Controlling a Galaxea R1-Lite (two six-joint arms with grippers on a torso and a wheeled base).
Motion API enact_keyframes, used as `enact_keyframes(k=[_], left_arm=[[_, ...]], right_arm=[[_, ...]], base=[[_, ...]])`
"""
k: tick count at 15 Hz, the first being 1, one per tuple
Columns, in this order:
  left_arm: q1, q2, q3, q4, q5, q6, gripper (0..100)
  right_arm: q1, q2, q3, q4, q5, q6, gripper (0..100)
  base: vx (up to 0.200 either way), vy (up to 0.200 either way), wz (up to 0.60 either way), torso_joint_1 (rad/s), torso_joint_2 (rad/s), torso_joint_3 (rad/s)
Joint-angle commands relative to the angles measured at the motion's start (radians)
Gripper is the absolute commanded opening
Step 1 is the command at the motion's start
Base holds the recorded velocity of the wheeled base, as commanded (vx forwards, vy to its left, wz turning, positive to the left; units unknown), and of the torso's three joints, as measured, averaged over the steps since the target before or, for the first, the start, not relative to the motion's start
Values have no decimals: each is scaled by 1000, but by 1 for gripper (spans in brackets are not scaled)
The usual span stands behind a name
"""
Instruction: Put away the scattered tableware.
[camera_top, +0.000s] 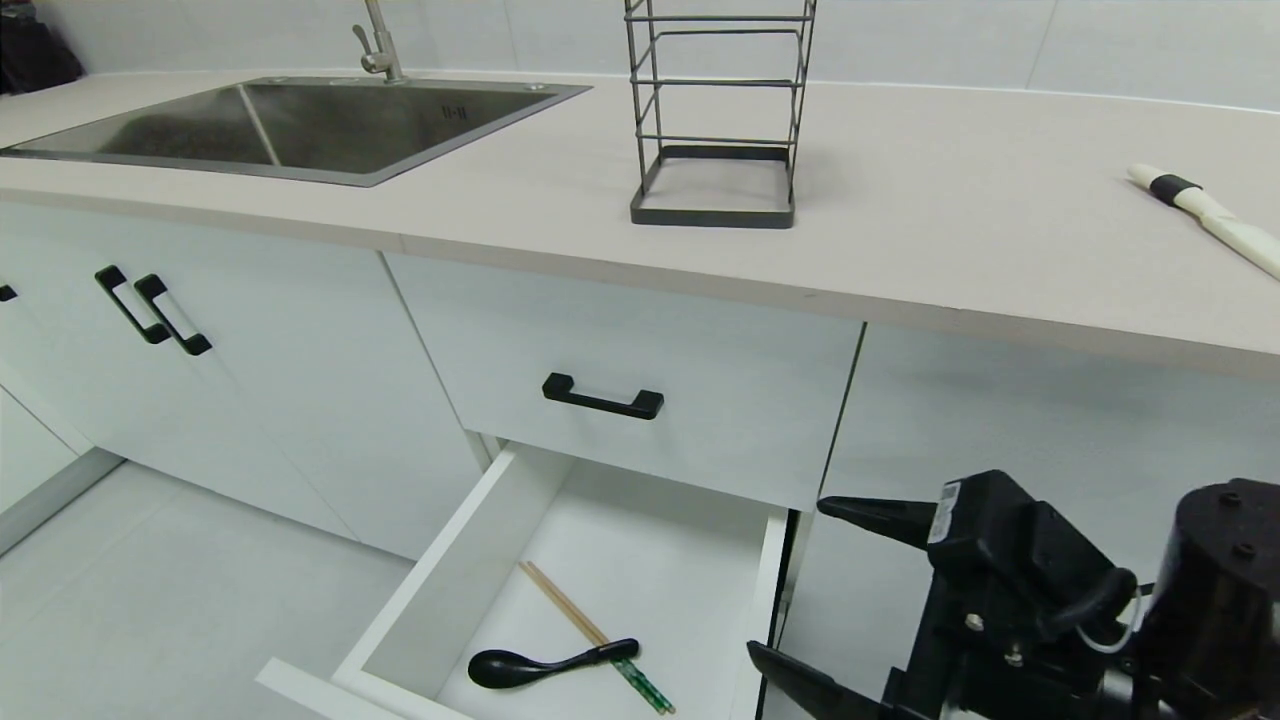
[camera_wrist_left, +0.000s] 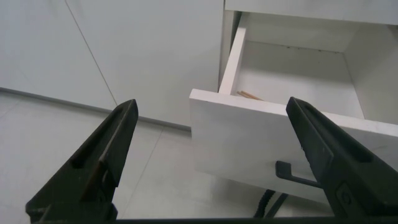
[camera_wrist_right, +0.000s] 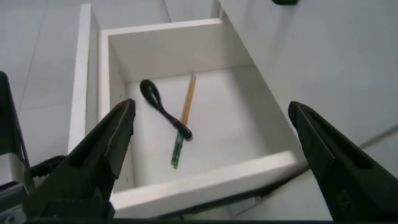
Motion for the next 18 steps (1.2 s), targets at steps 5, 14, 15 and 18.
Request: enact_keyframes(k=[5,14,15,18], left_arm=[[0,0,0,0,0,-8,100],[8,43,-20,-375,-155,-10,100],[13,124,-58,-416,-173,-14,100],[-70,245,-327,-224,-253,-42,100]], right_arm=[[-152,-280,212,43,-16,-4,100],[-491,-1057,284,574,-131,-23,100],[-525,-1060,243,575,-152,-15,100],[-678,-1123,226,514,-157,6,100]], base=[[0,0,0,0,0,0],[0,0,0,0,0,0],[0,0,0,0,0,0],[0,0,0,0,0,0]])
